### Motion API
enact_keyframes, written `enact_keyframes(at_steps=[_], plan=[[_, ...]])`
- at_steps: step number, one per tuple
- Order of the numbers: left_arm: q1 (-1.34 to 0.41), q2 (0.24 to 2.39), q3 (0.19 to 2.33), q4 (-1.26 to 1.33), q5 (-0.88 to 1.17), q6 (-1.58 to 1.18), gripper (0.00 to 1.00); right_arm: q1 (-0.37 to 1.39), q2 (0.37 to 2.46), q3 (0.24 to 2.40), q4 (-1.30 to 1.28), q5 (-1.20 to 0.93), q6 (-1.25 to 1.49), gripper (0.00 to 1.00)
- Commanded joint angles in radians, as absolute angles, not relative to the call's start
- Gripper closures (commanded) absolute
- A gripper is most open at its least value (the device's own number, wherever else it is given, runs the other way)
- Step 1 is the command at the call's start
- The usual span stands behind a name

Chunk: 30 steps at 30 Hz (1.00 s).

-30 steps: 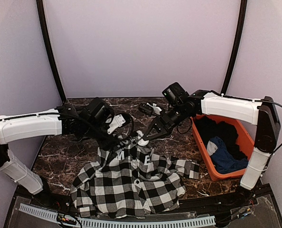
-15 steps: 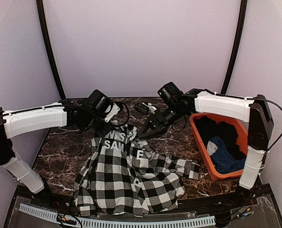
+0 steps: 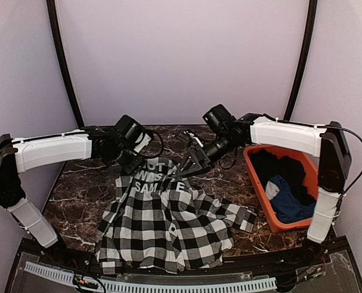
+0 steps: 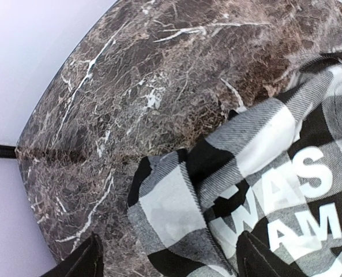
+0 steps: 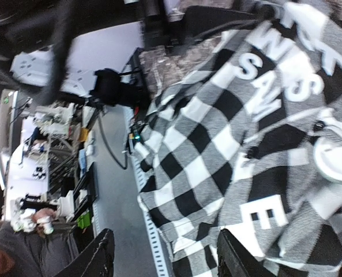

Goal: Pin the brooch onto the clothing
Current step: Pick up the brooch from the brooch box.

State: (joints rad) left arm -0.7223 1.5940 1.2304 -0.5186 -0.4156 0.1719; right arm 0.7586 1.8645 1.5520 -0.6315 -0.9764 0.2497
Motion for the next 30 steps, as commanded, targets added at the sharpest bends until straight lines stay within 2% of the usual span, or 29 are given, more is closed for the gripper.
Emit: enact_keyframes(at_steps=[1,5,12,16,23,30], plan=[[-0.717,1.513,1.243,-0.548,-0.432,0.115,0.14,0.748,1.837,1.521,-0.668,-0.705,0.176,0.39],[-0.718,1.410,1.204,-0.526,-0.310,0.088,0.03,0.792,1.816,1.486,-0.652,-0.552,0.110,0.32],[-0.722,1.278,1.083,-0.448,0.013,0.099,0.01,0.849,1.720,1.357,-0.519,-0.386,0.019,0.28],[-0.733,1.308,1.073,-0.429,0.130,0.087,0.01,0.830,1.688,1.354,-0.472,-0.308,0.045,0.28],[-0.836,1.436,1.113,-0.434,0.072,0.095,0.01,0.788,1.761,1.475,-0.575,0.003,0.189,0.28],[-0.839,1.426,1.084,-0.416,-0.003,0.086,0.01,0.601,1.974,1.799,-0.802,0.153,0.349,0.29]])
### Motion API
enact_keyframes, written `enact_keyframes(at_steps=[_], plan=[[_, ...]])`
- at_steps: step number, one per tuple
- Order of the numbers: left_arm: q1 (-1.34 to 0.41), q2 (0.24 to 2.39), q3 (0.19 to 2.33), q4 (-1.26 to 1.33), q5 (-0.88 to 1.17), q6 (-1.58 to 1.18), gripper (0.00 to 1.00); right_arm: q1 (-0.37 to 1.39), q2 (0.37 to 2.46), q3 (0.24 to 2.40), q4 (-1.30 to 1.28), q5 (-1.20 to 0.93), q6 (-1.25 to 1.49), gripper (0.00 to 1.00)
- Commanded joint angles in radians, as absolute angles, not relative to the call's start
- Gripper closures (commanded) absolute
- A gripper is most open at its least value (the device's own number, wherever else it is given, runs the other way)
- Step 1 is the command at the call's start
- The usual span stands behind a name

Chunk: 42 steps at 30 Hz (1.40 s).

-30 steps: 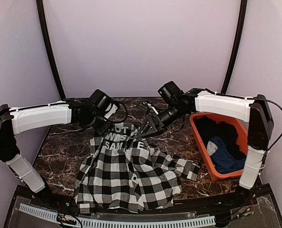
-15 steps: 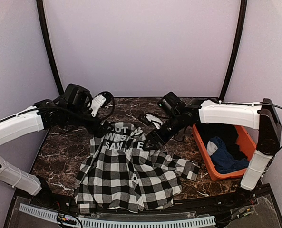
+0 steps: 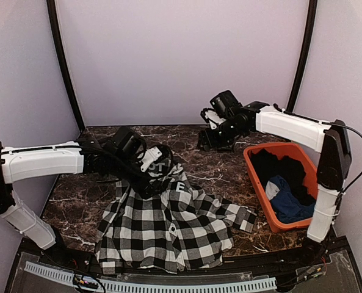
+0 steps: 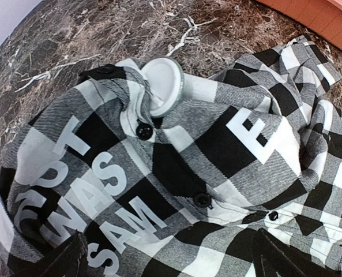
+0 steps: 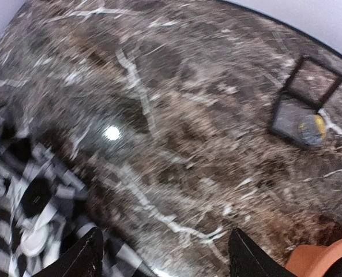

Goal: Pin the brooch onto the clothing
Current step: Pick up the brooch from the brooch box.

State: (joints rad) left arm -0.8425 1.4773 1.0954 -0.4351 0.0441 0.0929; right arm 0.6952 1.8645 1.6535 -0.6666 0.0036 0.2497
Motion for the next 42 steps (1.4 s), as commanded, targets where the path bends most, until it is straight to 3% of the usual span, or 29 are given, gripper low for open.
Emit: enact_keyframes(at_steps=[1,6,11,42], plan=[[-0.839,1.407,1.068,-0.402,-0.016,0.085,0.01,0.570,2.019,1.858,-0.831,0.169,0.355,0.28],[-0.829,1.358,1.014,-0.350,-0.004,0.087,0.01,0.488,2.264,2.132,-0.970,0.227,0.366,0.28],[-0.809,1.352,1.016,-0.346,0.021,0.076,0.01,0.438,2.383,2.259,-1.018,0.239,0.367,0.28],[-0.795,1.373,1.009,-0.326,0.074,0.051,0.01,0.354,2.547,2.359,-0.903,0.165,0.268,0.28]])
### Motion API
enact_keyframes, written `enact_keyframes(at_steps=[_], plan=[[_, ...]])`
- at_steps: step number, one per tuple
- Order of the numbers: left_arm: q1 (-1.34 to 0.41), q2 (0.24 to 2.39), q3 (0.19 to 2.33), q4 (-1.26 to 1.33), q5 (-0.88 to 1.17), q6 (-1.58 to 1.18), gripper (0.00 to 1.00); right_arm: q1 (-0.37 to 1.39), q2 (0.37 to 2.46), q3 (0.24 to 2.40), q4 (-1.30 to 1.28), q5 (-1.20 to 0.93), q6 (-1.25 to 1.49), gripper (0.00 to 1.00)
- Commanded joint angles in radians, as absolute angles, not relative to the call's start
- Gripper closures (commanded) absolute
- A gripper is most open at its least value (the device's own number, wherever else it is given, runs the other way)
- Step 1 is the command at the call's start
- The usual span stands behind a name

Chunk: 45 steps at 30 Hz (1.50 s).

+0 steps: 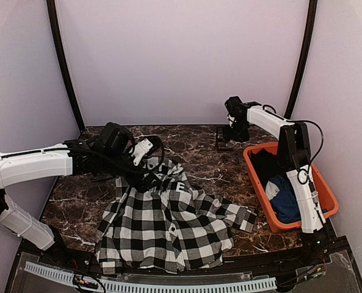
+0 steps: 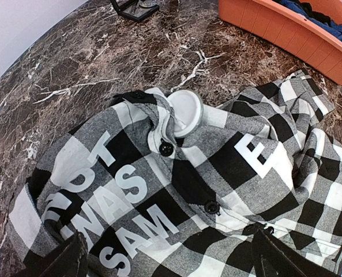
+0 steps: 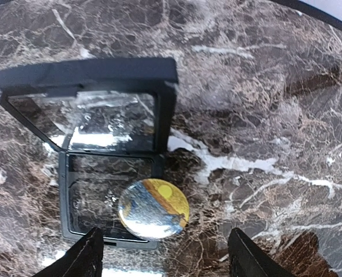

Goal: Pin the brooch onto the clothing
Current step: Pick up the brooch from the brooch box.

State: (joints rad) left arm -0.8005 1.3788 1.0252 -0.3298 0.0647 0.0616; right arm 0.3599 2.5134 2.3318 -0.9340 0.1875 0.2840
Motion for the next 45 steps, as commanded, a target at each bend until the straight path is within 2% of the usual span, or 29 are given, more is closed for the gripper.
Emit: enact_keyframes(at_steps=[1,16,24,29,38,43,45], plan=[[-0.795,1.374,1.009,-0.327,0.073,0.051,0.01,0.353,2.550,2.361,-0.899,0.162,0.265,0.28],[-0.789,1.389,1.011,-0.325,0.080,0.051,0.01,0.353,2.584,2.367,-0.842,0.171,0.264,0.29],[-0.788,1.392,1.012,-0.327,0.085,0.049,0.01,0.351,2.586,2.363,-0.830,0.165,0.258,0.41],[-0.788,1.395,1.013,-0.327,0.087,0.049,0.01,0.351,2.589,2.356,-0.823,0.143,0.255,0.55],[-0.787,1.398,1.015,-0.327,0.098,0.047,0.01,0.349,2.588,2.347,-0.820,0.129,0.249,0.67],[-0.787,1.400,1.016,-0.328,0.101,0.046,0.01,0.350,2.573,2.334,-0.822,0.124,0.250,0.61],[-0.787,1.401,1.017,-0.328,0.102,0.046,0.01,0.350,2.559,2.317,-0.816,0.122,0.259,0.63]])
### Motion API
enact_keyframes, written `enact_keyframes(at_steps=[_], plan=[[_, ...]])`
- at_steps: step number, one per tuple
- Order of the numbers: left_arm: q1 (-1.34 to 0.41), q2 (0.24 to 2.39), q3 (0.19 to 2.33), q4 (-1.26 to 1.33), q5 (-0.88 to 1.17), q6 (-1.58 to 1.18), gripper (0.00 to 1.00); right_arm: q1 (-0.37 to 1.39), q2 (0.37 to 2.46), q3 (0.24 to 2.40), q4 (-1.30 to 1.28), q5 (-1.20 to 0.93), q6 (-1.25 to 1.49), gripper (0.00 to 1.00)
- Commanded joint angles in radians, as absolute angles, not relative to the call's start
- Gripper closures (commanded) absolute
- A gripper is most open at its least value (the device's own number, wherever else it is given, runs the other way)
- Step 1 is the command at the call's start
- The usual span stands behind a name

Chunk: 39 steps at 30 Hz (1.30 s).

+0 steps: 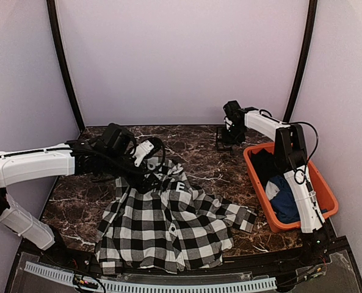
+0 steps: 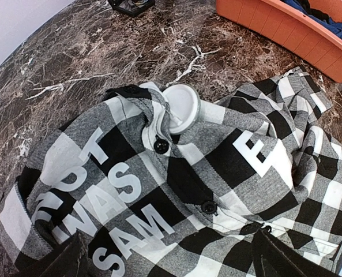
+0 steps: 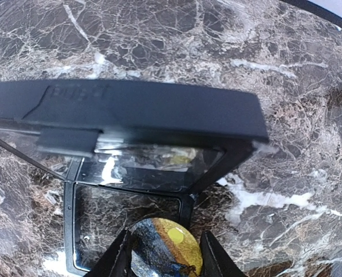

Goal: Pin the brooch onto the clothing
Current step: Pick up the brooch from the brooch box.

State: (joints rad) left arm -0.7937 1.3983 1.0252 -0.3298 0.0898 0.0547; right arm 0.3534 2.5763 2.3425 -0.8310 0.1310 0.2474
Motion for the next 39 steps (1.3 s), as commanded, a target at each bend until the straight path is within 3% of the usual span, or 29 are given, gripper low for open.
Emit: enact_keyframes(at_steps=[1,13,20,32,39], plan=[[-0.787,1.402,1.017,-0.329,0.102,0.045,0.01,0.349,2.548,2.307,-0.811,0.119,0.264,0.65],[-0.787,1.401,1.017,-0.331,0.110,0.044,0.01,0.350,2.459,2.228,-0.741,0.003,0.328,0.84],[-0.787,1.402,1.019,-0.333,0.114,0.043,0.01,0.350,2.458,2.227,-0.737,-0.040,0.332,1.00],[-0.767,1.387,1.007,-0.308,0.152,0.018,0.01,0.384,2.276,2.126,-0.694,-0.182,0.262,1.00],[-0.709,1.319,0.963,-0.200,0.288,-0.049,0.01,0.549,1.870,1.680,-0.428,-0.197,-0.055,1.00]])
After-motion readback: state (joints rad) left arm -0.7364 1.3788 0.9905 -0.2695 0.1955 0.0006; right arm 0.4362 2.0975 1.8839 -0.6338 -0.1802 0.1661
